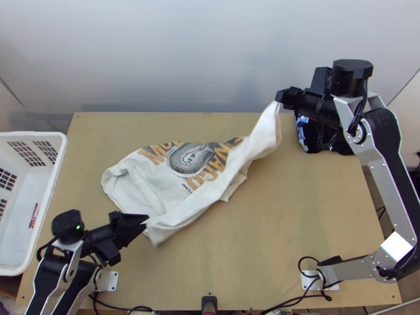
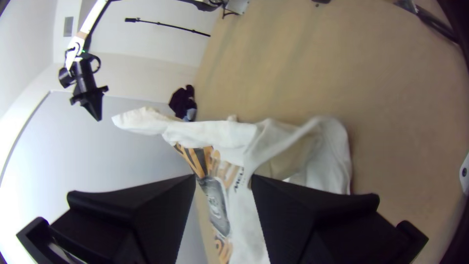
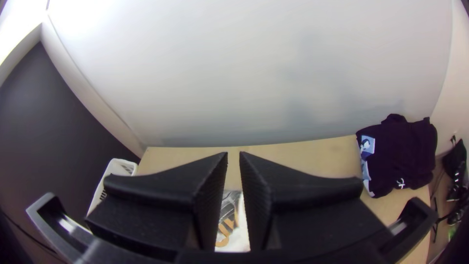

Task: Fold the t-shirt

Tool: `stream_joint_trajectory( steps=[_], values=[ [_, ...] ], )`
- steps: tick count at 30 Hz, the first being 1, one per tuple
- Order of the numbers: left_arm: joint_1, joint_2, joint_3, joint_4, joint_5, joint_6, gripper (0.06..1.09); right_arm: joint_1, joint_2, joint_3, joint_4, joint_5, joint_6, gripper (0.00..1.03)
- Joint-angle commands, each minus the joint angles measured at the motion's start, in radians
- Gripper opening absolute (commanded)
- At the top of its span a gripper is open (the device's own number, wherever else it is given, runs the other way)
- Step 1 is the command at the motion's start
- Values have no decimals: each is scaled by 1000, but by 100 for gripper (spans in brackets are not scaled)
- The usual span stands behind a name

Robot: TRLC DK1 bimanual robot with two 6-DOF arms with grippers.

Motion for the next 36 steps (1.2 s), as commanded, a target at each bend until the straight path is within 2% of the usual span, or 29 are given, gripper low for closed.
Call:
stream_joint_trajectory(
  steps=[1,4,8,11,14,16,19,24,26,29,30,32,34,36],
  values=[
    [-43,128,-26,-94,-148,93,65,12,20,-21,8,-4,1,17],
    [-64,138,-32,-108,-191,101,65,29,37,-31,20,-4,1,17],
    [-78,195,-37,-32,-223,98,65,34,54,-33,29,-4,1,17],
    [-153,194,-42,94,-232,-46,65,31,55,-37,31,-3,-1,17],
    [-291,163,-39,261,-338,-253,65,22,55,-54,34,-4,-4,17],
    [-390,151,-35,307,-458,-322,65,18,57,-62,46,-4,-6,17],
    [-465,108,-39,283,-576,-385,65,15,62,-59,54,-4,-6,17],
    [-459,71,-35,168,-604,-445,65,17,60,-63,56,-6,-6,17],
    [-454,83,0,62,-614,-477,65,15,60,-70,56,-9,-4,17],
    [-454,180,93,-12,-616,-700,65,11,60,-88,56,-46,-3,17],
    [-451,229,123,-15,-627,-772,71,3,60,-105,56,-50,-3,17],
    [-434,344,175,8,-668,-904,101,-8,69,-156,40,-50,-26,18],
    [-423,450,245,-19,-683,-1008,104,-12,85,-195,-35,-50,-69,32],
    [-413,504,310,-76,-682,-1076,104,-3,114,-202,-176,-50,-122,47]
  ],
)
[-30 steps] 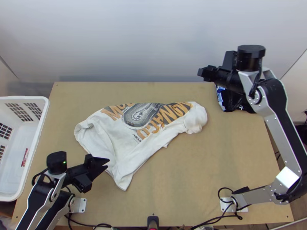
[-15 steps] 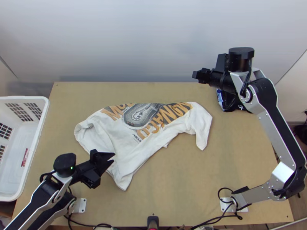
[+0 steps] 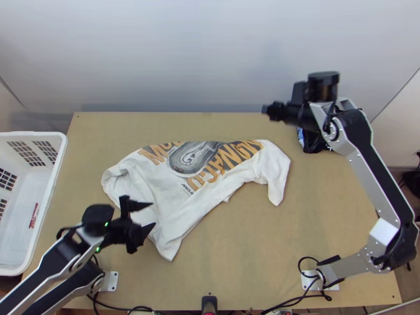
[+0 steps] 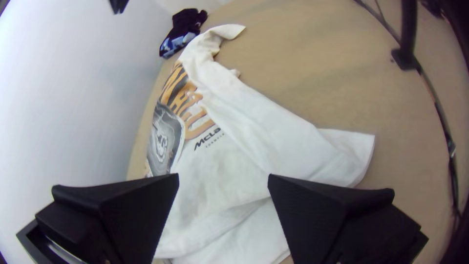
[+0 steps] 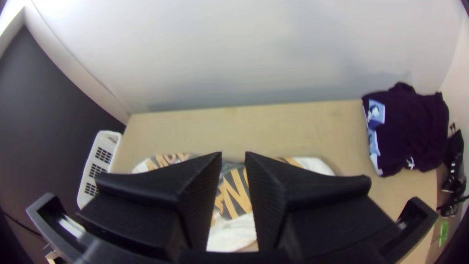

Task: Fold the t-shirt

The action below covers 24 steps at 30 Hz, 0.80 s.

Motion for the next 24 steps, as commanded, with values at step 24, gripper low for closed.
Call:
stream_joint_trajectory(
  steps=[24],
  values=[
    [103,448,319,-556,315,-686,104,85,-120,-128,-668,-100,-433,89]
  ],
)
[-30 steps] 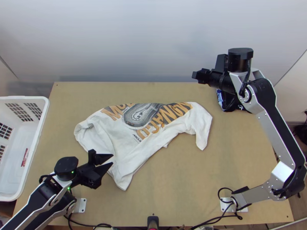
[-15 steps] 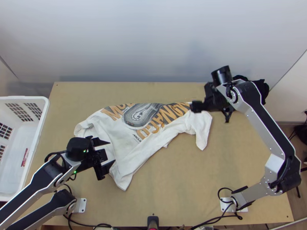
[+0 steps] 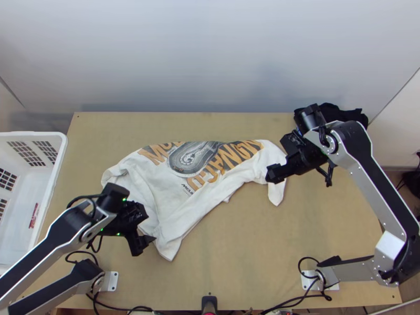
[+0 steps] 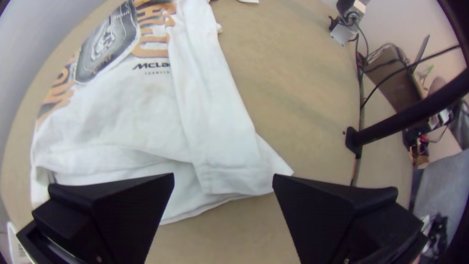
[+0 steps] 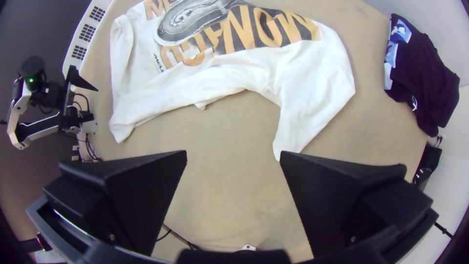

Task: Fold the t-shirt

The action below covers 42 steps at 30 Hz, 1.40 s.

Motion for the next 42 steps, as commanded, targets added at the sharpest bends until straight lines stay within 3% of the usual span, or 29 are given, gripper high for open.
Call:
stream_joint_trajectory(
  steps=[1,8,20,34,35,36,37,39,42],
  values=[
    [66,149,28,-72,153,-140,104,39,-24,-8,-25,-7,-13,89],
    [100,289,-4,5,161,-223,103,77,-46,30,-24,-8,7,89],
    [83,267,-99,178,205,-294,103,97,-82,52,-24,-10,33,89],
    [95,275,-162,289,70,-249,103,145,-81,84,-19,-10,76,89],
    [97,274,-164,289,70,-245,101,145,-81,82,-19,-10,76,89],
    [100,277,-162,289,72,-245,88,143,-81,81,-19,-8,76,89],
    [99,280,-157,286,79,-238,72,142,-81,79,-19,-8,76,89],
    [91,284,-156,286,110,-231,23,134,-82,76,-19,-8,76,89],
    [60,283,-162,252,176,-220,19,131,-87,75,-19,-8,76,89]
  ],
)
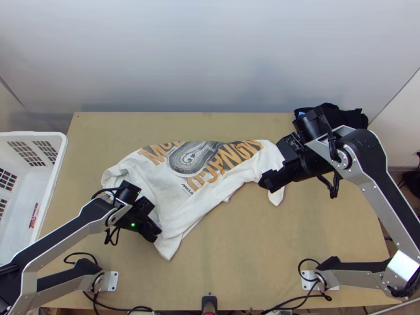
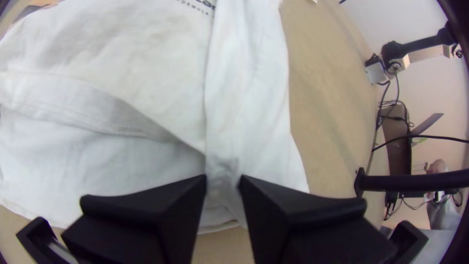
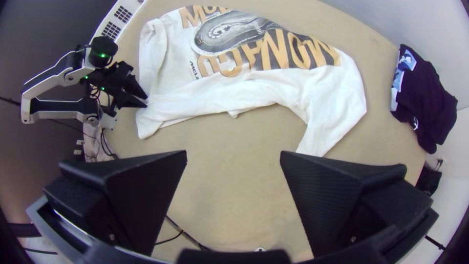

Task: Fold the t-shirt

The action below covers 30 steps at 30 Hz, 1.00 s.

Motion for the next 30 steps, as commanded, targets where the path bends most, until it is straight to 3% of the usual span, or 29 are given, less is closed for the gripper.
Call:
stream_joint_trajectory(
  steps=[1,13,24,30],
  values=[
    [-42,6,-8,-36,68,24,19,-4,-7,-2,2,2,3,89],
    [53,-11,141,-123,70,-10,19,-16,0,-88,11,8,-9,89],
    [45,-93,205,-181,38,-16,19,-244,-13,-473,22,40,-337,89],
    [45,-90,207,-178,22,-20,19,-258,-4,-512,80,82,-394,89]
  ],
)
